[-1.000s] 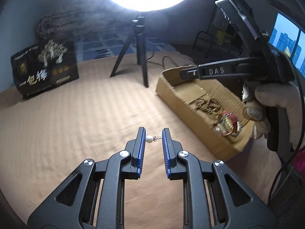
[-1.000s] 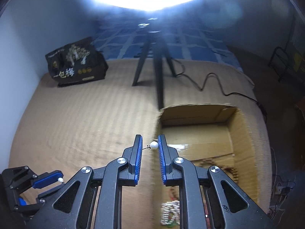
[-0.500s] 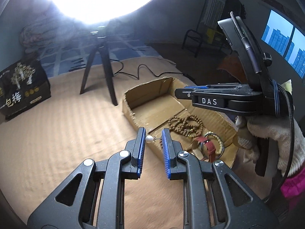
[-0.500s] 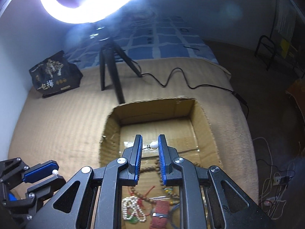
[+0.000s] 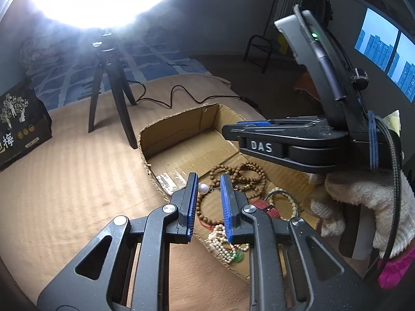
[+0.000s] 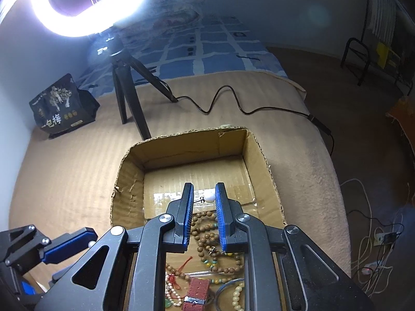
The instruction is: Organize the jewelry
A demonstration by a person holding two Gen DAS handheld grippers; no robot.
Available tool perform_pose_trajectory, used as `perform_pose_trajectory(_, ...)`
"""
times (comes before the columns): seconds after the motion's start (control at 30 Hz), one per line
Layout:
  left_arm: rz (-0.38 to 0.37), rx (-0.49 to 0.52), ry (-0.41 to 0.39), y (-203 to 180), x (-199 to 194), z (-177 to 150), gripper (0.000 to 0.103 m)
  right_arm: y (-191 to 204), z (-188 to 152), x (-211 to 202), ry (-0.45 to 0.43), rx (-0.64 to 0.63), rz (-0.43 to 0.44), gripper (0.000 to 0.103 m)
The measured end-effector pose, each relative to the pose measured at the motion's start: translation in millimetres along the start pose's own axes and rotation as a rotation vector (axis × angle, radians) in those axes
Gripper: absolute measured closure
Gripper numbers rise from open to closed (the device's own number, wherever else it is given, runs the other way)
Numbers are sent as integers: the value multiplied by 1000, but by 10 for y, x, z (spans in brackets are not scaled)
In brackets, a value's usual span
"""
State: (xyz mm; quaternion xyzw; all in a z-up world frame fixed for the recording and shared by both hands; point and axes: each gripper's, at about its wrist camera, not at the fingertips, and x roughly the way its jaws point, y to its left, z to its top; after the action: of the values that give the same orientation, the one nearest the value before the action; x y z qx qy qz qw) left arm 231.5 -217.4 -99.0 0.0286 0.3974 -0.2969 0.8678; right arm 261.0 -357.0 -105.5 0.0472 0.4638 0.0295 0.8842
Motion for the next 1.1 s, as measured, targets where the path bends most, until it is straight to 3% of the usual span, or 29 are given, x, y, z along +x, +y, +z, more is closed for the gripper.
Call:
perform_pose_trajectory(0.37, -5, 4, -19, -57, -60, 18, 87, 28, 12, 10, -8, 4, -15, 86)
perform_pose_trajectory(0.4, -6, 6, -19, -58, -65, 18, 87, 34, 11, 16, -7, 4, -16, 84)
perform_pose_trajectory(0.47, -1, 12, -17, -62, -64, 15, 86, 36, 10, 19, -6, 7, -14, 61)
perform_pose_trajectory(0.5, 5, 15, -15, -68, -66, 13, 83, 35, 10, 14, -10, 9, -13, 56)
perform_pose_trajectory(0.57, 10, 17, -17, -71, -75, 10, 55, 33, 15, 1, -16, 10, -20, 51)
perform_pose_trajectory(0.6, 18, 18, -31, -75, -97, 5, 52, 32, 19, -5, -17, 9, -24, 50)
perform_pose_trajectory(0.7, 28, 32, -36, -85, -109, 11, 52, 25, 21, -17, -20, 9, -26, 43)
perform_pose_trajectory(1.1, 52, 40, -52, -91, -292, -4, 52, 61, 11, -200, -32, 1, -44, 39)
